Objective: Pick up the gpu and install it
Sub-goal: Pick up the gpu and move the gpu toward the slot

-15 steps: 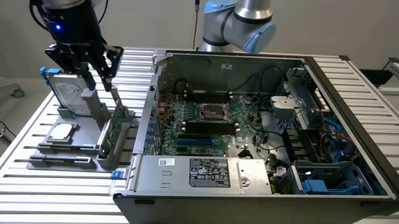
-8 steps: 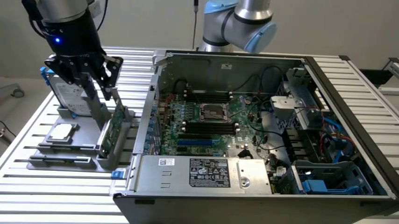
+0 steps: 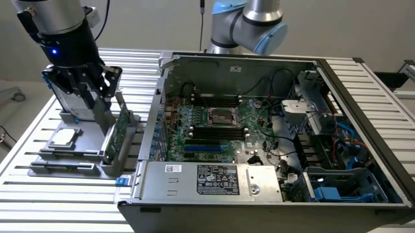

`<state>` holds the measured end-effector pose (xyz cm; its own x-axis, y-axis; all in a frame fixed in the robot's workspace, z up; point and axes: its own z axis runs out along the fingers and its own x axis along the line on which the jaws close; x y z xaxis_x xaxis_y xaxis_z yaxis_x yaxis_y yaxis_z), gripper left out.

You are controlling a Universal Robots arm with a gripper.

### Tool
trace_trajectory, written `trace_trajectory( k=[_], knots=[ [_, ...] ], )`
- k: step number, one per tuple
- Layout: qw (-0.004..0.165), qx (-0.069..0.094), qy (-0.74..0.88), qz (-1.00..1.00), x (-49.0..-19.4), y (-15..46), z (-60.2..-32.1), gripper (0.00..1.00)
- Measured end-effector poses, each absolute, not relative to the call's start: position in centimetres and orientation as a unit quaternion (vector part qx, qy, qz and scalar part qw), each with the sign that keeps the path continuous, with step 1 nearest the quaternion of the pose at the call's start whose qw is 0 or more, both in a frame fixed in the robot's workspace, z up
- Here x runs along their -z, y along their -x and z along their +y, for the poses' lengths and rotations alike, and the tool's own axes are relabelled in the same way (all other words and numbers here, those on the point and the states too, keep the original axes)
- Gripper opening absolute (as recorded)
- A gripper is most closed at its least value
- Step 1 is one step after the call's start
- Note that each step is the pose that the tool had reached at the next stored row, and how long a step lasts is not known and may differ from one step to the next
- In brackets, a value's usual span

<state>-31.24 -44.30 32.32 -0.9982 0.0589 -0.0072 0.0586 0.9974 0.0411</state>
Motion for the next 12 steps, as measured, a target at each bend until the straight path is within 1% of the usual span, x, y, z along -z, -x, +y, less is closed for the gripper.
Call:
trace_trajectory(
  k=[12],
  knots=[
    [0.008,-0.019,-0.022,1.0,-30.2,31.5,-44.1,0.42]
  ],
)
